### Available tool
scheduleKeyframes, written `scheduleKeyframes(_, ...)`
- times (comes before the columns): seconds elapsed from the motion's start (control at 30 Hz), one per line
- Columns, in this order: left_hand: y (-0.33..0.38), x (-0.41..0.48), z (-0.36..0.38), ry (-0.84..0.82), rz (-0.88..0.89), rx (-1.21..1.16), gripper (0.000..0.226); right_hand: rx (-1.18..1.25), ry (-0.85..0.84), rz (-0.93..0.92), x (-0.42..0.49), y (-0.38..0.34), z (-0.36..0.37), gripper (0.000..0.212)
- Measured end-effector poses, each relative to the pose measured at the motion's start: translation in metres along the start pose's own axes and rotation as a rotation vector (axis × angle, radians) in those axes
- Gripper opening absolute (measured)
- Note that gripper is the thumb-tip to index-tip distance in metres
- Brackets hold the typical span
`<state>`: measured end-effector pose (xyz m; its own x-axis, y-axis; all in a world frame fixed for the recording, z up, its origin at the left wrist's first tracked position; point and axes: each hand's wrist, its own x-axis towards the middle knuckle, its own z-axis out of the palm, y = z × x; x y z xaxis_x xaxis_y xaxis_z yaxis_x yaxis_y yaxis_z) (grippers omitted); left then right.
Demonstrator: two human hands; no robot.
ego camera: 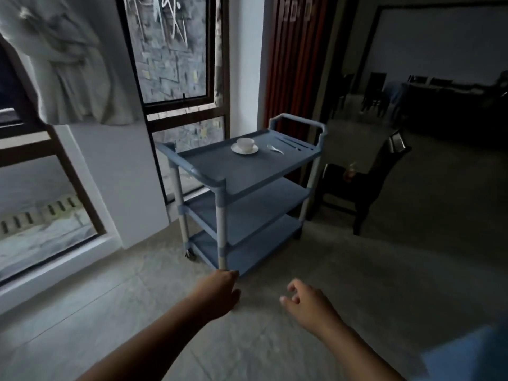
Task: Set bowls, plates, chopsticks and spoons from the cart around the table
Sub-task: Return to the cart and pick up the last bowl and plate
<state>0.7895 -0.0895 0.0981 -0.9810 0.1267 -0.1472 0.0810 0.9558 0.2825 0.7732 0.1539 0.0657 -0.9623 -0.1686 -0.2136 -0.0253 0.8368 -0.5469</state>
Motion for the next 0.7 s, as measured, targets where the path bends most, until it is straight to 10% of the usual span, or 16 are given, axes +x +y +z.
scheduleKeyframes(0.7,-0.064,0.607,-0.074,-0.018,-0.109,-0.020,0.036,0.011,-0.152,-0.083,0.622,0.012,-0.146,0.031)
